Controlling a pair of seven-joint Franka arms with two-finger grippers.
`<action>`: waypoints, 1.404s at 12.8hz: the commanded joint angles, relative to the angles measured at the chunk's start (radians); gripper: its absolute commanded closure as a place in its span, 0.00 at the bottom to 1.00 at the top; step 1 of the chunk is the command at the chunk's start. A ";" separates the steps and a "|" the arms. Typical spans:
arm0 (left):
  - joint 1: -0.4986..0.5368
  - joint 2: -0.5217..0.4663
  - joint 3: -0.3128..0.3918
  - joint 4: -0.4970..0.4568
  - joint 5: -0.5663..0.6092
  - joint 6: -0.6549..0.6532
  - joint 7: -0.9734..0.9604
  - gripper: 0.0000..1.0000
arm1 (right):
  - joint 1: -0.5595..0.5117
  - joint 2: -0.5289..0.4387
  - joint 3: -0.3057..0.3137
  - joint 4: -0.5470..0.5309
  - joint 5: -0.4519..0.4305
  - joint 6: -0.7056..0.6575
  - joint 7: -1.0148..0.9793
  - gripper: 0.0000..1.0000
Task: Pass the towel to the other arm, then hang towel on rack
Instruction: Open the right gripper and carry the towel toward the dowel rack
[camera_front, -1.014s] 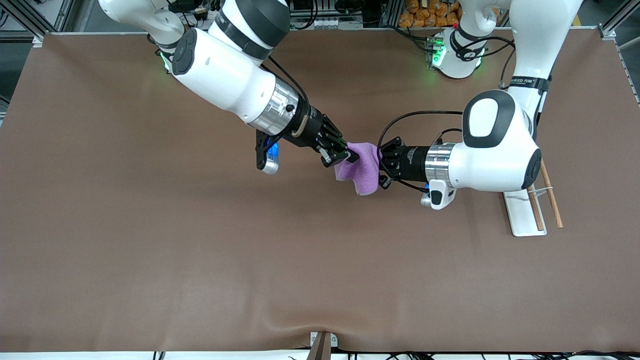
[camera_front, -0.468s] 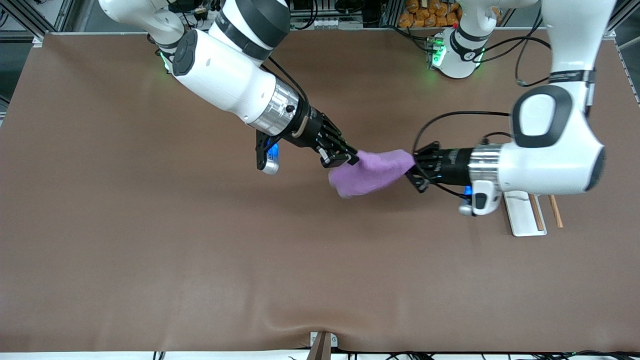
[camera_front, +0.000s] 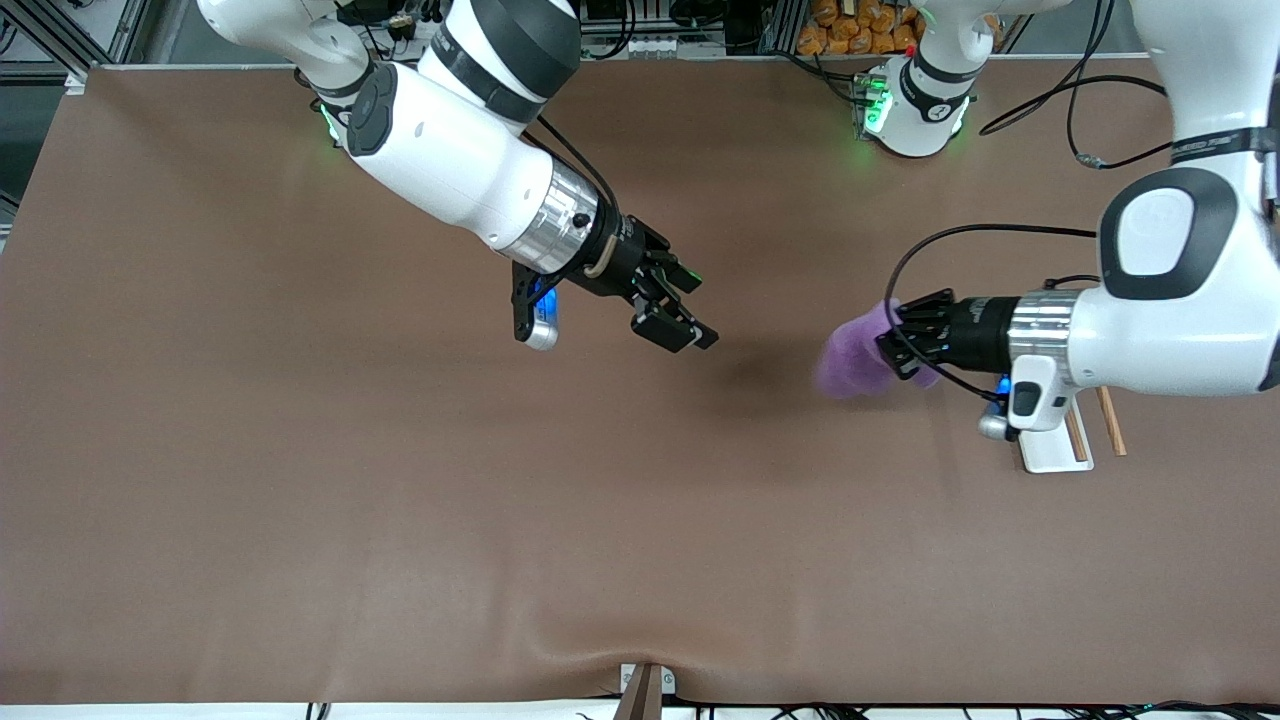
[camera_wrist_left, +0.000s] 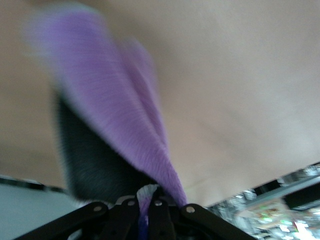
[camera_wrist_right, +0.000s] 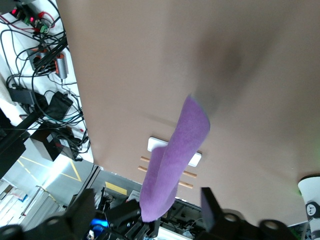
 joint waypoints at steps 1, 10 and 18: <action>0.047 -0.044 -0.003 -0.005 0.106 -0.070 0.234 1.00 | -0.005 -0.018 -0.007 -0.016 -0.139 -0.073 -0.008 0.00; 0.097 -0.066 -0.004 -0.013 0.506 -0.102 0.797 1.00 | -0.227 -0.115 -0.006 -0.013 -0.341 -0.516 -0.856 0.00; 0.156 -0.026 -0.004 -0.100 0.569 0.160 1.141 1.00 | -0.494 -0.199 -0.007 -0.013 -0.479 -0.798 -1.436 0.00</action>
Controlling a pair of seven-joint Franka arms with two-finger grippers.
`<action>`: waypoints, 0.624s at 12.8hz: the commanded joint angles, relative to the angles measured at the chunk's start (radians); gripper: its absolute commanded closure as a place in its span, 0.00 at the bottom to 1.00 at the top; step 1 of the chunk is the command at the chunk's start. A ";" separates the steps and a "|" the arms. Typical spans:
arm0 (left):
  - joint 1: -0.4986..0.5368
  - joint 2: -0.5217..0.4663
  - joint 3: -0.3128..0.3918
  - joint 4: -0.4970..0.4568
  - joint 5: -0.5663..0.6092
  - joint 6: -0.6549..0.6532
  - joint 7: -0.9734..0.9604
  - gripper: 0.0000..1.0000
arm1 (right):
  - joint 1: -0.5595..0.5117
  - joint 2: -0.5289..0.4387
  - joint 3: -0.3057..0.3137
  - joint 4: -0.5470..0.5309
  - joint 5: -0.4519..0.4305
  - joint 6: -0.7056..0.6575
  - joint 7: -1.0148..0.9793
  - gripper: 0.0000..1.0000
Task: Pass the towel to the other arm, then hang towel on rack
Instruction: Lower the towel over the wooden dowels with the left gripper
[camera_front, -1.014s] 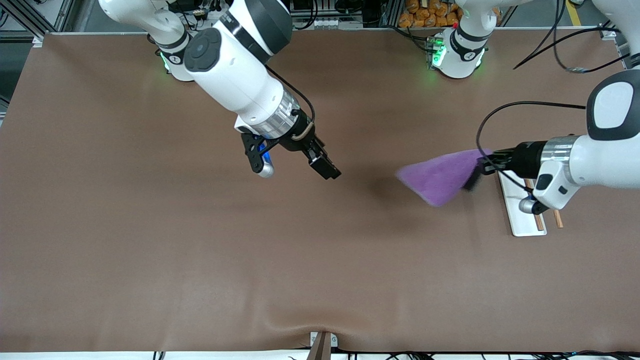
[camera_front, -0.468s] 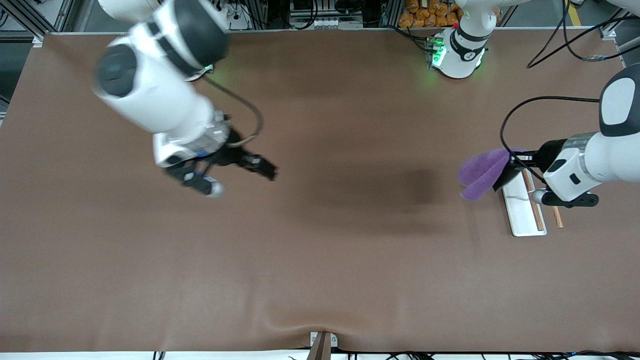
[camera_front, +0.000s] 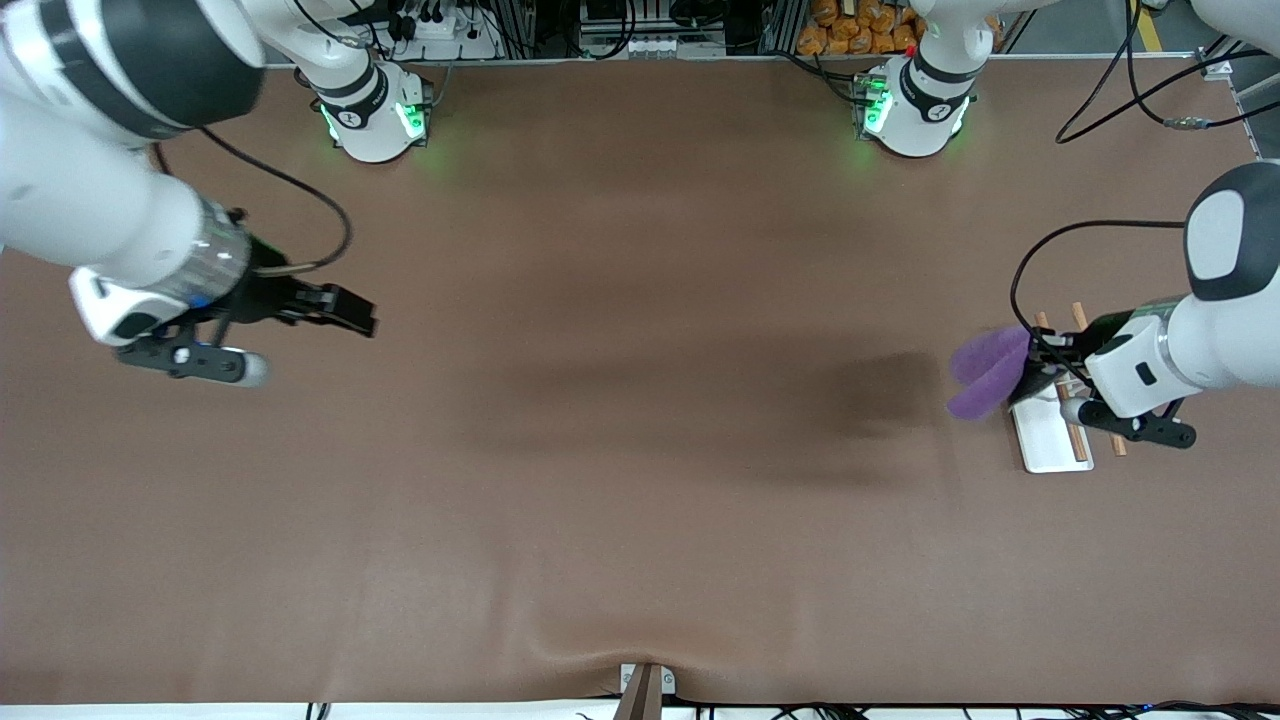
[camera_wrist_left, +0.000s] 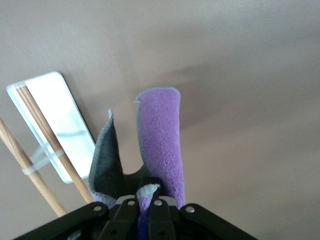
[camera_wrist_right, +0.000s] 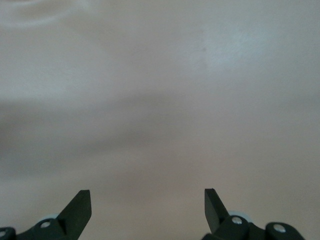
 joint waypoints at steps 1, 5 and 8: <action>0.070 0.007 -0.008 -0.057 0.019 0.089 0.132 1.00 | -0.116 -0.022 0.018 -0.019 -0.021 -0.028 -0.214 0.00; 0.138 0.040 -0.008 -0.059 0.007 0.094 0.220 1.00 | -0.264 -0.068 0.018 -0.026 -0.027 -0.064 -0.469 0.00; 0.195 0.060 -0.008 -0.067 0.007 0.094 0.318 1.00 | -0.285 -0.122 0.018 -0.098 -0.118 -0.066 -0.530 0.00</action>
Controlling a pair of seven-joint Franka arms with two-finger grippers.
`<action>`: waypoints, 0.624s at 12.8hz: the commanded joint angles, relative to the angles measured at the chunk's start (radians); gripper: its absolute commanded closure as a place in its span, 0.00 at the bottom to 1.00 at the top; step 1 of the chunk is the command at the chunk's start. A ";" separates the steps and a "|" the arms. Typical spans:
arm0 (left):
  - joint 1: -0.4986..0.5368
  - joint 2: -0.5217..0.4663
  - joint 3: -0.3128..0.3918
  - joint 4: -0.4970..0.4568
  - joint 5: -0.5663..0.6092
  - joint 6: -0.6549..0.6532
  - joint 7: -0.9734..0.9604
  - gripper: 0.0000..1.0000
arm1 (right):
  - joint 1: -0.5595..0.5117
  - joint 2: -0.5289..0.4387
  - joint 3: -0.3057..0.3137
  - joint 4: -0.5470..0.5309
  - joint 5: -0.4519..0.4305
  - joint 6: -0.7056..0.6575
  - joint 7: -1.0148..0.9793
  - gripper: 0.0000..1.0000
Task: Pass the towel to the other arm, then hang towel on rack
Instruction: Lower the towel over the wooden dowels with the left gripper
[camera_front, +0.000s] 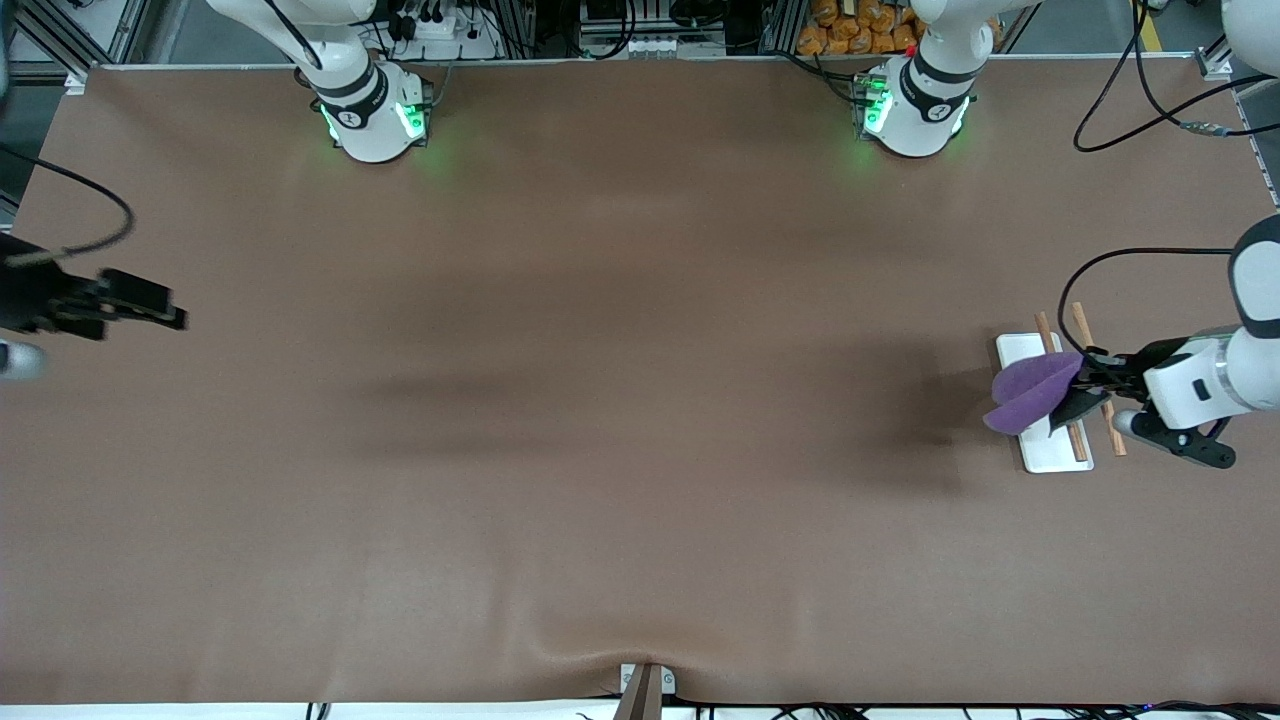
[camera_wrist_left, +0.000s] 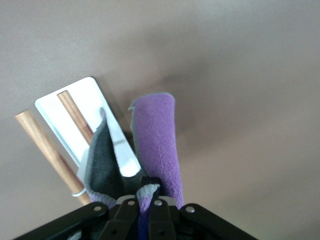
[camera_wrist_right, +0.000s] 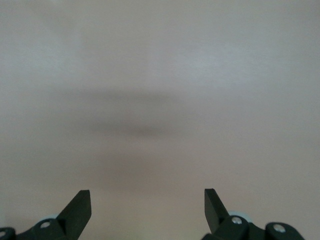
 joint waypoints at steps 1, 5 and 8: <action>0.048 0.003 -0.010 -0.021 0.003 0.011 0.078 1.00 | -0.015 -0.101 0.020 -0.154 -0.059 0.033 -0.037 0.00; 0.105 0.027 -0.010 -0.015 0.003 0.011 0.178 1.00 | -0.038 -0.254 0.020 -0.406 -0.058 0.157 -0.040 0.00; 0.146 0.027 -0.010 -0.013 0.000 0.011 0.248 1.00 | -0.039 -0.276 0.020 -0.441 -0.059 0.168 -0.041 0.00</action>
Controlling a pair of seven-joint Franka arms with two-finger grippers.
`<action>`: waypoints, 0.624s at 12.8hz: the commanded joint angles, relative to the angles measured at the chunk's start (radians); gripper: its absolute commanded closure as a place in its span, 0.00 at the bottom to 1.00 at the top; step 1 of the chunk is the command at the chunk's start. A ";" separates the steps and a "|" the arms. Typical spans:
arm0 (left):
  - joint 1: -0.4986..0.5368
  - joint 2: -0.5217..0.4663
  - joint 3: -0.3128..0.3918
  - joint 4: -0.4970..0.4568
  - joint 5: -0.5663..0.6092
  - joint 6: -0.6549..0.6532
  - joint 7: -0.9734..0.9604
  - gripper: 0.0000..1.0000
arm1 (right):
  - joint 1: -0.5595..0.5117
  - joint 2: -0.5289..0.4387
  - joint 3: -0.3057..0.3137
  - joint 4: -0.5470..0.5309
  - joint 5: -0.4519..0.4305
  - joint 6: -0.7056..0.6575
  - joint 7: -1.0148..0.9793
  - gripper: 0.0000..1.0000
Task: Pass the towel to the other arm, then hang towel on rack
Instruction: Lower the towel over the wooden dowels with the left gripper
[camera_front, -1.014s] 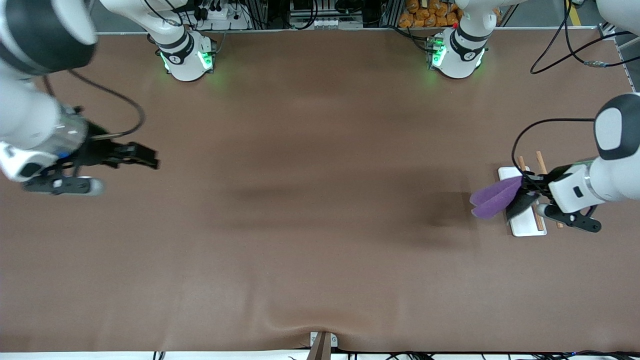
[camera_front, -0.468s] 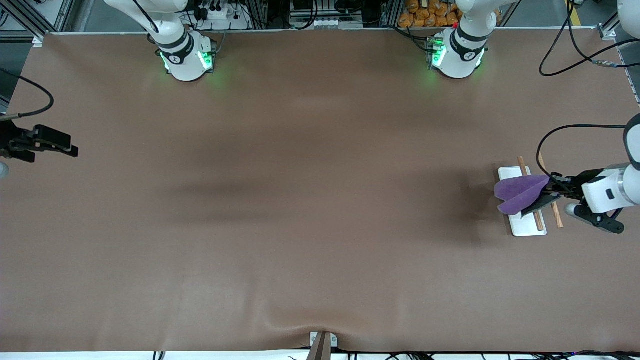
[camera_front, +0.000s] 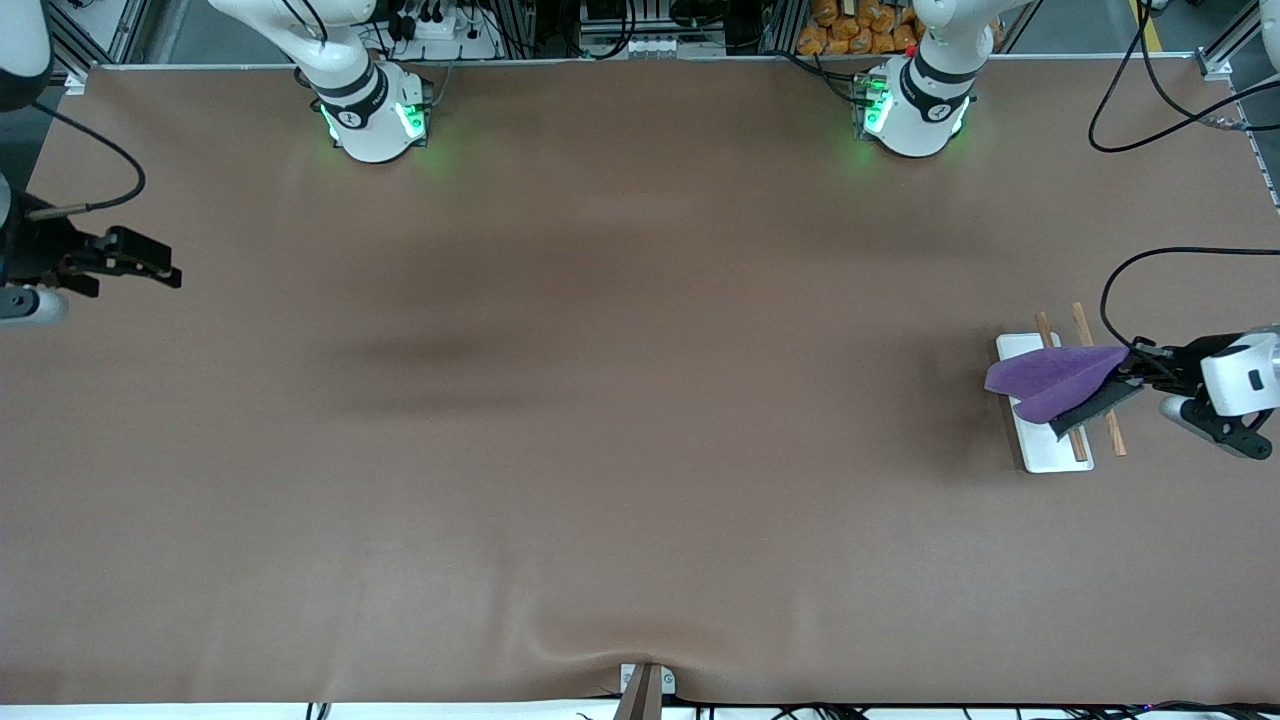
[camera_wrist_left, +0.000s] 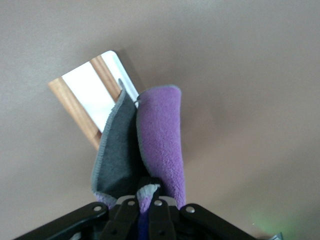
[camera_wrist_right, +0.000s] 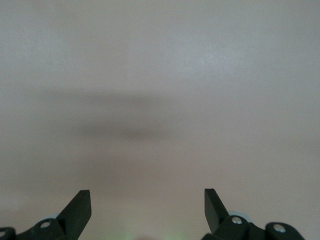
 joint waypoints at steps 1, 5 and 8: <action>0.049 0.003 -0.009 0.001 -0.010 0.008 0.068 1.00 | -0.026 -0.050 0.018 -0.067 -0.019 0.048 -0.025 0.00; 0.097 0.023 -0.009 0.005 -0.037 0.008 0.132 1.00 | -0.026 -0.033 0.018 -0.028 -0.023 0.079 -0.029 0.00; 0.114 0.031 -0.009 0.005 -0.035 0.017 0.164 1.00 | -0.031 -0.003 0.018 0.033 -0.023 0.065 -0.019 0.00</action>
